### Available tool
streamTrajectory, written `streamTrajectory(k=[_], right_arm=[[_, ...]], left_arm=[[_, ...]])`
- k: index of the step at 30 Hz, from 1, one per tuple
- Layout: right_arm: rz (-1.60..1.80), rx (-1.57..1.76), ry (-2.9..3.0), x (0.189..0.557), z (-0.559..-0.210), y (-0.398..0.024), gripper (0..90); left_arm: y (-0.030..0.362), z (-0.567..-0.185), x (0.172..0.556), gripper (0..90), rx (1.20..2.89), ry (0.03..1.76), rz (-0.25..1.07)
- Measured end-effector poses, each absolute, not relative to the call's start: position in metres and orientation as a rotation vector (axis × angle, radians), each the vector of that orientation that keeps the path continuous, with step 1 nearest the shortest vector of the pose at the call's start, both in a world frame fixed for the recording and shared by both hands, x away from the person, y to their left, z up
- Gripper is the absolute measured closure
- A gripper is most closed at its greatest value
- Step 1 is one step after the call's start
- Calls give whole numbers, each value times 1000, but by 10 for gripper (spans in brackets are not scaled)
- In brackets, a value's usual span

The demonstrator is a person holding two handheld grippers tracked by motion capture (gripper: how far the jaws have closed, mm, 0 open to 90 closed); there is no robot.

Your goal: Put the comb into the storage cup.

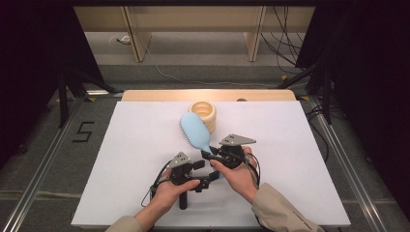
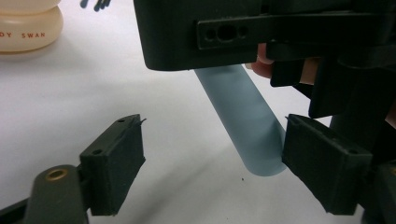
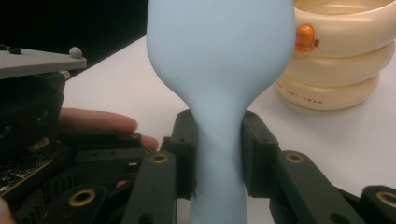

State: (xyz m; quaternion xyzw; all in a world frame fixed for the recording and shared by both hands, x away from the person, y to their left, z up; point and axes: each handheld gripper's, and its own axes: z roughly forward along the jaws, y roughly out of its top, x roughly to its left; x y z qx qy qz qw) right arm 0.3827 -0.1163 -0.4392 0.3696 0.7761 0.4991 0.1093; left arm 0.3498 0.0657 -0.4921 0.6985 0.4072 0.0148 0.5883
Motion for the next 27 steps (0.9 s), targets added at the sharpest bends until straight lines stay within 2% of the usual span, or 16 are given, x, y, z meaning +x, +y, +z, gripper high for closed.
streamTrajectory(k=[13,27], right_arm=[[1465,1086,2298,381,-440,-115,703],[1472,1067,2312,380,-443,-112,702]], left_arm=[[70,-492,356,158,1577,987,14],[71,-495,363,166,1514,1019,-45]])
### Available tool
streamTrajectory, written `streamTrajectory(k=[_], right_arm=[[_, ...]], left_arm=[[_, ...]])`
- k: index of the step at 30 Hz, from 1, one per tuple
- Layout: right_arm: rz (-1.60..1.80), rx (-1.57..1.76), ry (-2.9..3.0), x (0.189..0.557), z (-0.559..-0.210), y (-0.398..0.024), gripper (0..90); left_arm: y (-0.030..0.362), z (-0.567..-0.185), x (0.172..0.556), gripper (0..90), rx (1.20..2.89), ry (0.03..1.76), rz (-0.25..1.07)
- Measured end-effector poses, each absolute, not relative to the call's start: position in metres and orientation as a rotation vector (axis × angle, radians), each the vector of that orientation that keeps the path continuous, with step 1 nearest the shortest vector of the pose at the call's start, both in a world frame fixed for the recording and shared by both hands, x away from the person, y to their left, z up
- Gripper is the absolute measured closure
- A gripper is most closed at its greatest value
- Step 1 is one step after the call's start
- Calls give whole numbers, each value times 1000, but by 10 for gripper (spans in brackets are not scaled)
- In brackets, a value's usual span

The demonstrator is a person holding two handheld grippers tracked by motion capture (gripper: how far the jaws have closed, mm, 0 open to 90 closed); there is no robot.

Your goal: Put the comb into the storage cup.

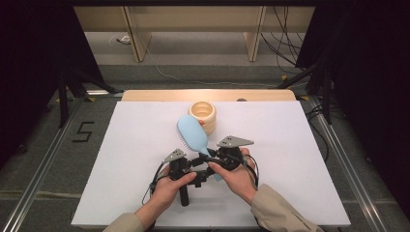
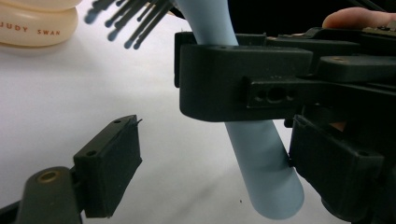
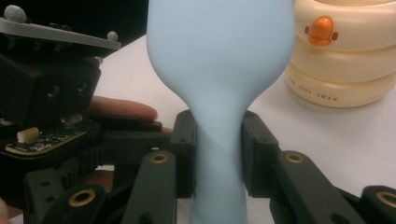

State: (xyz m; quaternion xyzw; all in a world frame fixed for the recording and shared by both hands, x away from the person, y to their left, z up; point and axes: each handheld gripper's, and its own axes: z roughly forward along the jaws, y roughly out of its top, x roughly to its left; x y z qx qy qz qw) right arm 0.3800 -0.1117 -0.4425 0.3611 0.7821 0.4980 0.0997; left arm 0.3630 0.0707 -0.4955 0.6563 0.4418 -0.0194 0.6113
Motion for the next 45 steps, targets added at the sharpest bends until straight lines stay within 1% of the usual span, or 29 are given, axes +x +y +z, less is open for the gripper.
streamTrajectory(k=[4,15,16,17,18,19,26,27,29,30,31,32,41,45], right_arm=[[1470,1064,2313,380,-443,-112,703],[1471,1043,2314,378,-442,-110,702],[1470,1043,2311,378,-442,-110,702],[1470,1043,2311,378,-442,-110,702],[1474,1040,2310,378,-443,-109,702],[1474,1040,2310,378,-443,-109,702],[1462,1026,2305,377,-443,-109,702],[1457,1024,2306,377,-443,-109,702],[1457,1024,2305,377,-444,-109,702],[1454,1026,2307,377,-444,-109,702],[1454,1026,2307,377,-444,-109,702],[1454,1025,2306,377,-444,-109,702],[1459,1009,2303,377,-444,-108,701],[1459,999,2308,377,-442,-107,700]], left_arm=[[70,-496,364,187,1505,1024,-64],[68,-498,367,301,1475,1011,-117],[68,-498,367,329,1472,1009,-119],[67,-498,367,329,1470,1004,-120],[67,-498,367,355,1468,1001,-122],[67,-497,367,355,1469,998,-123],[65,-496,366,457,1463,978,-129],[65,-496,365,505,1464,972,-130],[65,-496,365,520,1466,964,-132],[65,-496,365,556,1463,959,-136],[65,-496,365,573,1460,959,-139],[65,-496,365,573,1457,957,-143],[69,-497,366,672,1444,981,-136],[70,-497,365,680,1450,976,-128]])
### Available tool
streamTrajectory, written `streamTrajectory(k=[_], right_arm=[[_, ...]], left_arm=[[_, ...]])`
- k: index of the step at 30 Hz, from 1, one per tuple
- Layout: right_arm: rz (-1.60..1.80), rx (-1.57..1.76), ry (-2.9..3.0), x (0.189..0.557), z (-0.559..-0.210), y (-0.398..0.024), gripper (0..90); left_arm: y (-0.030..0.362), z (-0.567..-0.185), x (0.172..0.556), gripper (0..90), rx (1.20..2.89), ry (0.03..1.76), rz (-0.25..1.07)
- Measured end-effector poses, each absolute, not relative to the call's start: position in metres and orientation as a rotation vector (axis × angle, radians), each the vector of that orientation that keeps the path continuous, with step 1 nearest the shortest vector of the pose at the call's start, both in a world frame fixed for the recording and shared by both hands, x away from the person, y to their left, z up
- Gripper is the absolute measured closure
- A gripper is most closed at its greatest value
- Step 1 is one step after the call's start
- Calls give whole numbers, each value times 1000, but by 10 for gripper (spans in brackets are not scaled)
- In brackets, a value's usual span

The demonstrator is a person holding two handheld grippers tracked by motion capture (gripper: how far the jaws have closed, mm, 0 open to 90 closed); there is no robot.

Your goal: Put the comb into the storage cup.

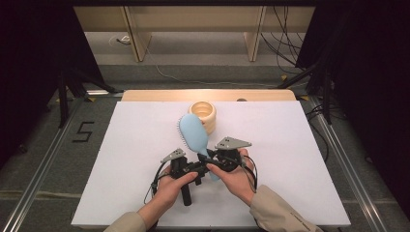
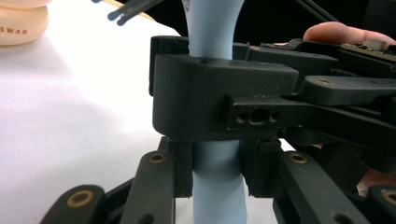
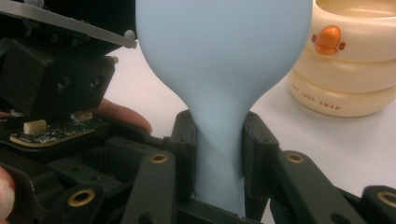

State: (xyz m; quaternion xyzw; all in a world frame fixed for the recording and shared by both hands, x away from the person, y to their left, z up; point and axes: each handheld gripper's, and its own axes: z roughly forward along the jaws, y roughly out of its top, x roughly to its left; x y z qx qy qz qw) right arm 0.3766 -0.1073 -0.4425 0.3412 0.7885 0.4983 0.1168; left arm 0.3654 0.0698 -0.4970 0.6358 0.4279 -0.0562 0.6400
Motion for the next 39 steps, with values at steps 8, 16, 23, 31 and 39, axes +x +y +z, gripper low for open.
streamTrajectory(k=[8,16,23,31,39], right_arm=[[1463,990,2312,377,-439,-107,648],[1482,1013,2320,379,-437,-109,509],[1514,1017,2291,379,-430,-111,341],[1518,1016,2247,379,-422,-115,228],[1520,987,2224,380,-416,-118,159]], left_arm=[[73,-497,366,683,1443,981,-134],[74,-494,366,683,1423,977,-149],[76,-494,368,684,1421,985,-146],[76,-494,368,684,1422,984,-148],[76,-494,367,684,1425,982,-149]])
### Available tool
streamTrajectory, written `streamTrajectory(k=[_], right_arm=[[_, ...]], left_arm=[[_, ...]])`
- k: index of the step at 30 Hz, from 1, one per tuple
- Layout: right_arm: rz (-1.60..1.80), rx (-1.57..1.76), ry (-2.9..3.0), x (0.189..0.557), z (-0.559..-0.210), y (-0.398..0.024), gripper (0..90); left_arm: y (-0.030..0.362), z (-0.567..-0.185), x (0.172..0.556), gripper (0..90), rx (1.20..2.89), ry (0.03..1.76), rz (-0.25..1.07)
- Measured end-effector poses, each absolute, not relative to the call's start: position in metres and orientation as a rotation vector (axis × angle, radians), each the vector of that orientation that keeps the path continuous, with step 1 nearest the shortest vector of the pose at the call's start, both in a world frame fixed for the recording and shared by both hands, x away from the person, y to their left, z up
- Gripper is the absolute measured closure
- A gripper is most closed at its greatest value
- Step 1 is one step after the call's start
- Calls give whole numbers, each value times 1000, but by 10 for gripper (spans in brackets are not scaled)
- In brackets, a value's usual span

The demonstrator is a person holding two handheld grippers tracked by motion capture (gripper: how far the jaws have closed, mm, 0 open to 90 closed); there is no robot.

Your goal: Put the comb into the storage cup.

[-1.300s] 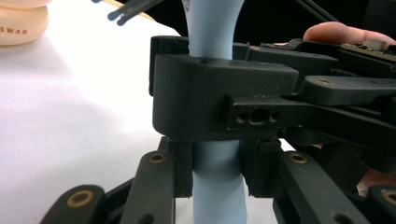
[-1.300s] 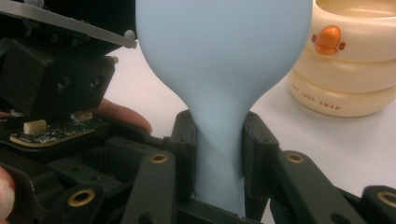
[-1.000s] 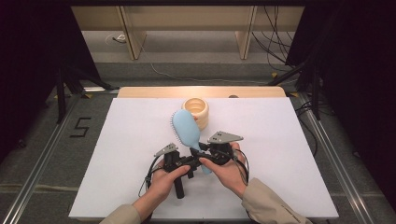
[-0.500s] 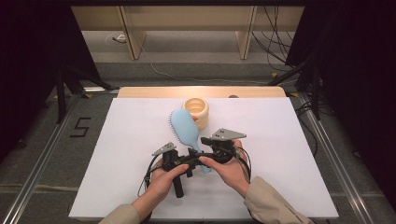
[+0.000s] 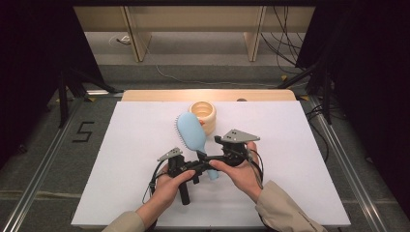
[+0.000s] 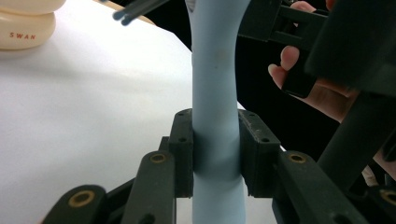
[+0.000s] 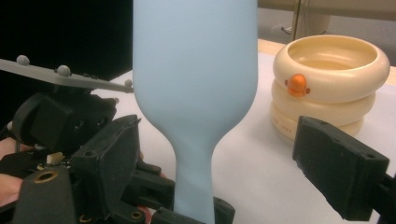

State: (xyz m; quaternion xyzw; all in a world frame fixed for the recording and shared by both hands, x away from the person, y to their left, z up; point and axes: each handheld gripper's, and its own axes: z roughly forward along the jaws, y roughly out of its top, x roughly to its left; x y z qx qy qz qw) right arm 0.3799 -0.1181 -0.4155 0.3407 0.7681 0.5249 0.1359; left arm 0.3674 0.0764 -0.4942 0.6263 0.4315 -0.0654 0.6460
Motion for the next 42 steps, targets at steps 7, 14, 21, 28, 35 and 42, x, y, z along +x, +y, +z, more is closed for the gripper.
streamTrajectory(k=[7,14,21,28,35,42], right_arm=[[1541,987,2210,381,-411,-121,146],[1546,979,2197,382,-408,-123,129],[1548,976,2192,383,-404,-125,114],[1551,976,2186,384,-402,-127,104],[1561,959,2181,384,-399,-126,93],[1572,942,2176,387,-394,-127,77]], left_arm=[[77,-494,367,684,1426,985,-154],[76,-495,367,684,1432,978,-158],[76,-495,367,685,1433,976,-162],[76,-494,367,685,1435,975,-164],[76,-494,367,685,1437,971,-163],[75,-494,366,685,1443,968,-162]])
